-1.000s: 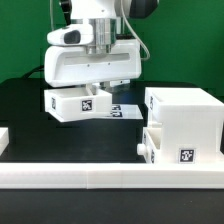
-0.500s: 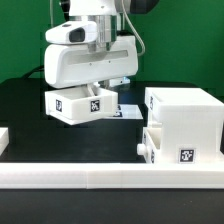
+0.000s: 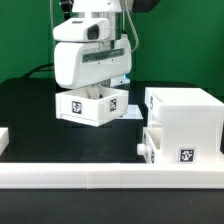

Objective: Assemble drawer

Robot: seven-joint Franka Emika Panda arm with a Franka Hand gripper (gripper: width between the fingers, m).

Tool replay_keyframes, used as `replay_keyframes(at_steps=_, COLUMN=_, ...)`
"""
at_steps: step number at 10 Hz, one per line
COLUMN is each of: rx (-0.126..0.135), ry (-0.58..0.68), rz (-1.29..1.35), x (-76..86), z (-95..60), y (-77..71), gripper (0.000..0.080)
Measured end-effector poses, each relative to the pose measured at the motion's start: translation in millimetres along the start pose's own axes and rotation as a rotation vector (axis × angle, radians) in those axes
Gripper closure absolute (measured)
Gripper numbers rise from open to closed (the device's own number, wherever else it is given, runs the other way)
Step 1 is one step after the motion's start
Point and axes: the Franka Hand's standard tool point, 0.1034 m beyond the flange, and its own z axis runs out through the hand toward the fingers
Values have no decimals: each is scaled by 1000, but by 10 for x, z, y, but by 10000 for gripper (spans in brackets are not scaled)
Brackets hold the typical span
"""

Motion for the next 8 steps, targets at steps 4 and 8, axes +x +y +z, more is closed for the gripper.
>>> replay_keyframes(at_steps=4, rx=8, ry=-9, rz=-252, x=-43, z=32, y=-9, gripper=758)
replay_keyframes(at_steps=8, rx=2, ry=-11, rz=-345, x=88, z=33, y=145, gripper=758)
